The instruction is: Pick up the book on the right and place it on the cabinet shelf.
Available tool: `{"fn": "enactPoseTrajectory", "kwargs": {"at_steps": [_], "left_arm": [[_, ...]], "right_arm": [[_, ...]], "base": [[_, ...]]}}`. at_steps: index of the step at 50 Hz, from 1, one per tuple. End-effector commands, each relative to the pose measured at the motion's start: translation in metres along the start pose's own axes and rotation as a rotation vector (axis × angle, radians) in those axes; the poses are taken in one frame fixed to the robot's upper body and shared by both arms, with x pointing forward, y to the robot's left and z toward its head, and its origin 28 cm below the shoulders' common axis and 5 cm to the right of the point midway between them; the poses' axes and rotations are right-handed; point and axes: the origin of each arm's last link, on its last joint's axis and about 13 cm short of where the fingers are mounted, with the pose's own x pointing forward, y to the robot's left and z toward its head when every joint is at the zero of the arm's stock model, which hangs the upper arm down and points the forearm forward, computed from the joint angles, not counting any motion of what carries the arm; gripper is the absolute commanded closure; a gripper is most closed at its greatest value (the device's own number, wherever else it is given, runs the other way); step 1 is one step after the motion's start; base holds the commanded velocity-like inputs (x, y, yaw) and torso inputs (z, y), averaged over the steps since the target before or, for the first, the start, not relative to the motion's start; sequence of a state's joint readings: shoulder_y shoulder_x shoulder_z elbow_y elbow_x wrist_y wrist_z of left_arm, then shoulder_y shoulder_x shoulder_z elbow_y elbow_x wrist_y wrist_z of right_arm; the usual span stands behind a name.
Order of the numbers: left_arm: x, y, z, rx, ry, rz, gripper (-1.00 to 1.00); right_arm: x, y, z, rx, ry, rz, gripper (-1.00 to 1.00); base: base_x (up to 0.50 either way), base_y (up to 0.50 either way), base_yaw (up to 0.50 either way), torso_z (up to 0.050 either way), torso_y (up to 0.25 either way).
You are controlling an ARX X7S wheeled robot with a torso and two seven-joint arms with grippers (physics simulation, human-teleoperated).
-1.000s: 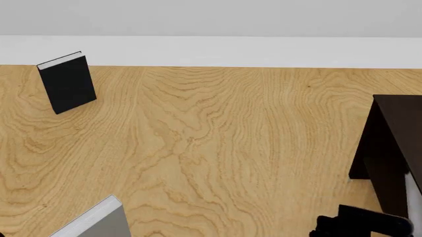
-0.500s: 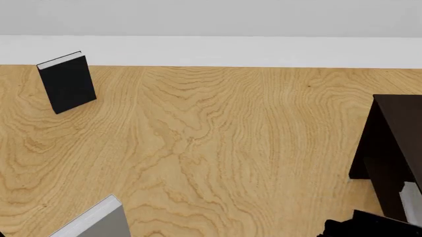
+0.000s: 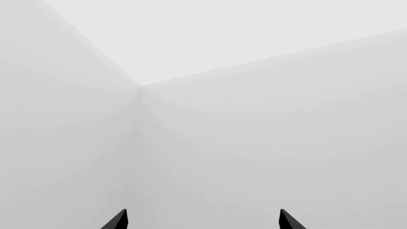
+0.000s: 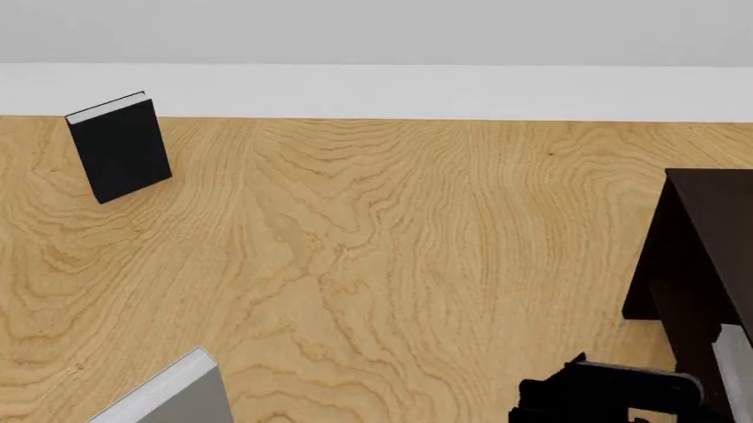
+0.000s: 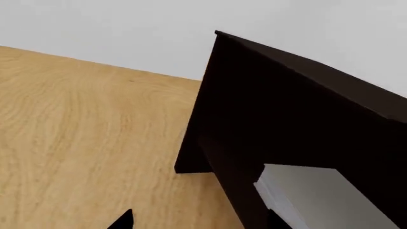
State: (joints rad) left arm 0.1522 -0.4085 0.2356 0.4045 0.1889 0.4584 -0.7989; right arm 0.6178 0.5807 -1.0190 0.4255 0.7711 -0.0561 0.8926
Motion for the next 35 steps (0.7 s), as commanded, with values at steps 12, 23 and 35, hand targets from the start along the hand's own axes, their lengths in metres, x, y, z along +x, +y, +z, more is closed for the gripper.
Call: {"fn": "enactPoseTrajectory", "kwargs": {"at_steps": [12,23,35], "left_arm": [[0.000,0.000,0.000,-0.003,0.001,0.006,-1.00],[0.000,0.000,0.000,-0.004,0.003,0.001,-1.00],[0.000,-0.001,-0.001,-0.010,0.010,-0.005,-1.00]], "right_arm": [[-0.014,0.020,0.023,0.010,-0.115,0.225,-1.00],[-0.025,0.021,0.050,0.046,-0.194,0.322,-1.00],[-0.039,0.016,0.088,0.080,-0.295,0.384,-1.00]], "base": [[0.00,0.00,0.00,0.000,0.000],[0.00,0.00,0.00,0.000,0.000],[0.00,0.00,0.00,0.000,0.000]]}}
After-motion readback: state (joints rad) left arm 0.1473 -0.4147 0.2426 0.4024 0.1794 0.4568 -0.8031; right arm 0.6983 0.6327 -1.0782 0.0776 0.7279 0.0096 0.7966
